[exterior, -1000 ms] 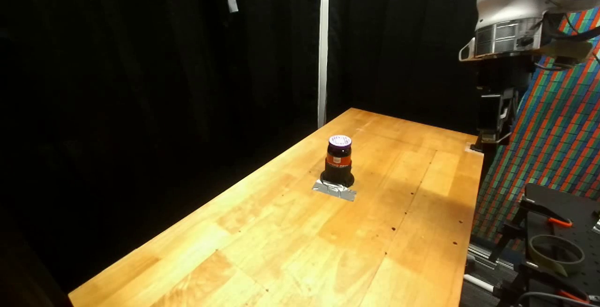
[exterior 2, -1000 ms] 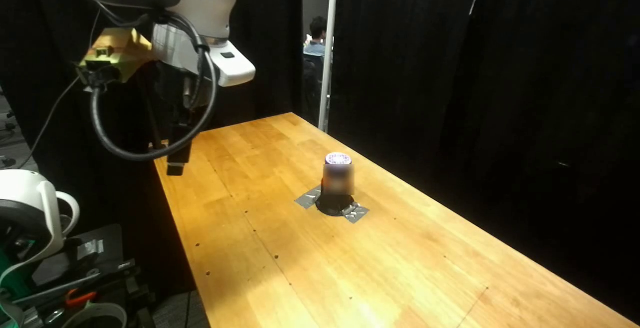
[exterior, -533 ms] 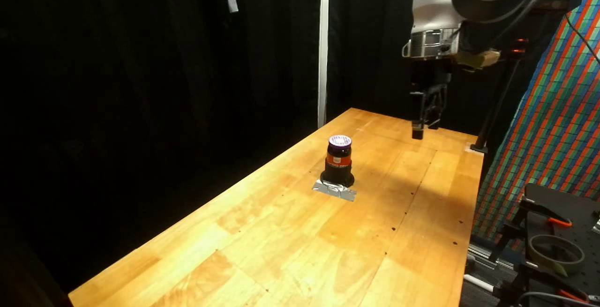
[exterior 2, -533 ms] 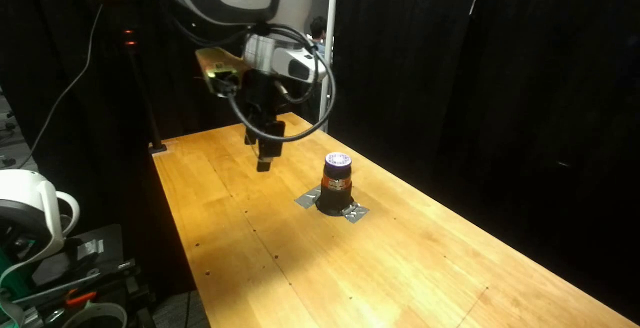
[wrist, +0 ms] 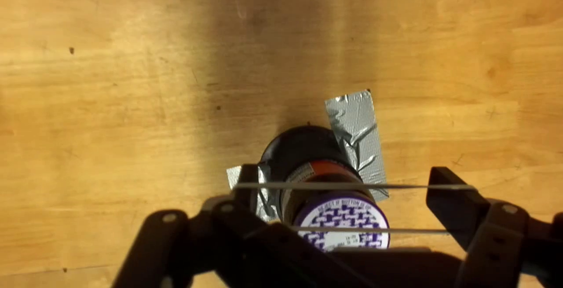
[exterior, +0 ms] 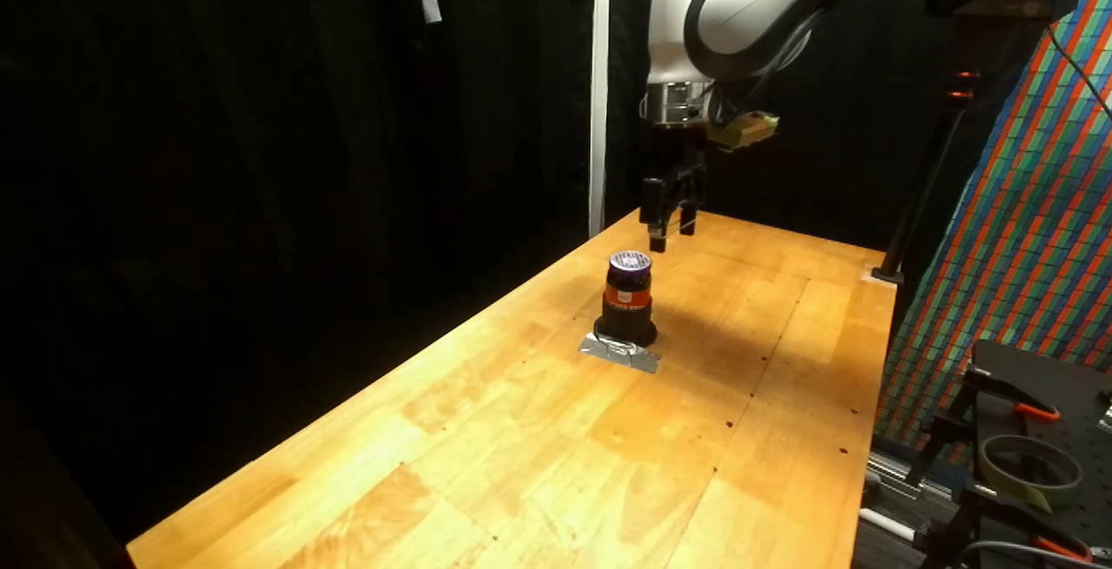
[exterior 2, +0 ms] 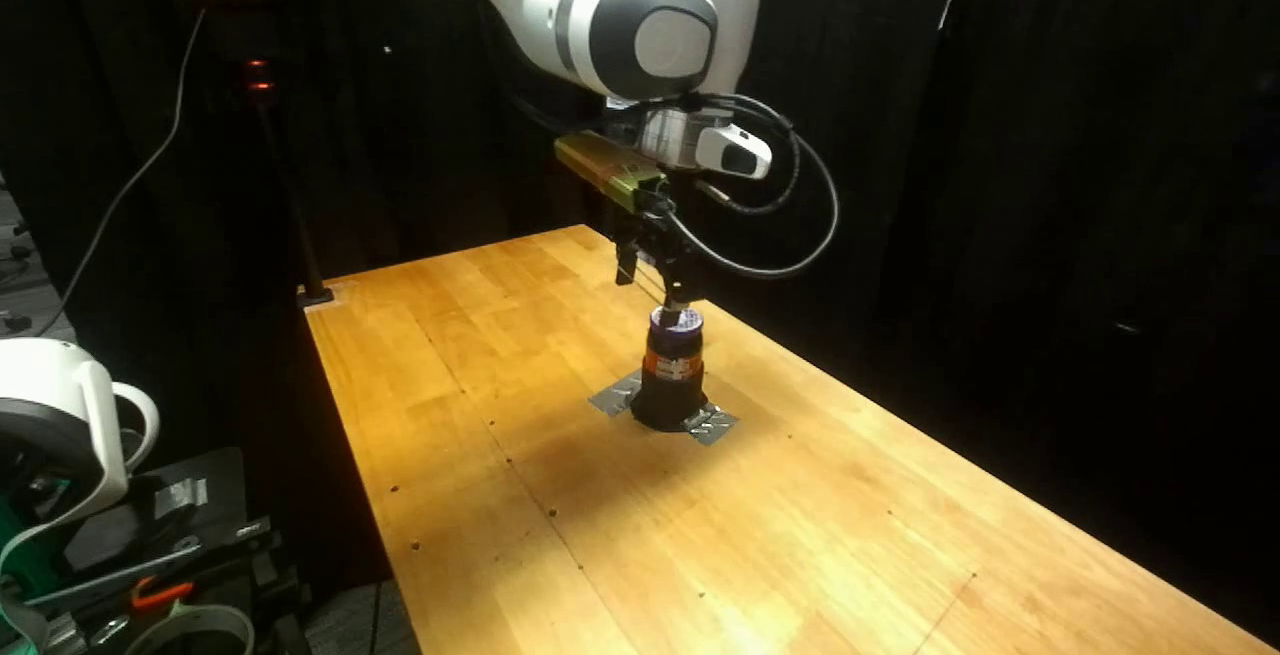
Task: Put the elastic around the bottle
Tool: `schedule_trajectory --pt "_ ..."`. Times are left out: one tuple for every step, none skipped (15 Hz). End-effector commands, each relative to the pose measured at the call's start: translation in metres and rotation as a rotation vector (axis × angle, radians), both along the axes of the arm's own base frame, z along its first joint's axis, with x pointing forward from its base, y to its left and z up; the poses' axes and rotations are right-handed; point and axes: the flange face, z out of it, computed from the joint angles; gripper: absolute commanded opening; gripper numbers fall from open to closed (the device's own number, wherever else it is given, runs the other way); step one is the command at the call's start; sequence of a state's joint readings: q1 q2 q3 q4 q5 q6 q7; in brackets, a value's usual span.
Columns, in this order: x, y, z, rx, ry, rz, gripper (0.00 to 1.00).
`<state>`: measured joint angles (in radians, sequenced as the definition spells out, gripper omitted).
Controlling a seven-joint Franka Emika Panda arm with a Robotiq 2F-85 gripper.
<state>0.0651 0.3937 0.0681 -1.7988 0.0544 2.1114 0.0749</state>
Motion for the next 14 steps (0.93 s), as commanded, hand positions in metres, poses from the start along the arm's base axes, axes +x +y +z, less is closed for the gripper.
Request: schedule_trajectory --pt "0.056 0.009 -0.015 -0.023 -0.025 0.051 1.0" --pt "0.066 0.011 -0.02 -0.026 -0.029 0.06 1.0" --pt "0.076 0.013 -0.022 -0.039 -0.042 0.068 1.0" --pt "0.084 0.017 -0.028 -0.054 -0.045 0.081 1.0" --pt "0.091 0.019 -0.031 -0.06 -0.046 0.084 1.0" --pt "0.096 0.02 -0.035 -0.066 -0.04 0.092 1.0" --pt "0.101 0.022 -0.039 -0.072 -0.034 0.096 1.0" --pt "0.104 0.022 -0.043 -0.079 -0.022 0.098 1.0" --pt "0.107 0.023 -0.046 -0.082 -0.014 0.1 1.0" --pt "0.109 0.023 -0.052 -0.083 -0.001 0.103 1.0" --pt "0.11 0.023 -0.055 -0.083 0.01 0.101 1.0" --pt "0.111 0.023 -0.059 -0.088 0.04 0.097 1.0" --pt "0.111 0.024 -0.062 -0.091 0.061 0.1 1.0" --pt "0.11 0.023 -0.064 -0.095 0.093 0.101 1.0"
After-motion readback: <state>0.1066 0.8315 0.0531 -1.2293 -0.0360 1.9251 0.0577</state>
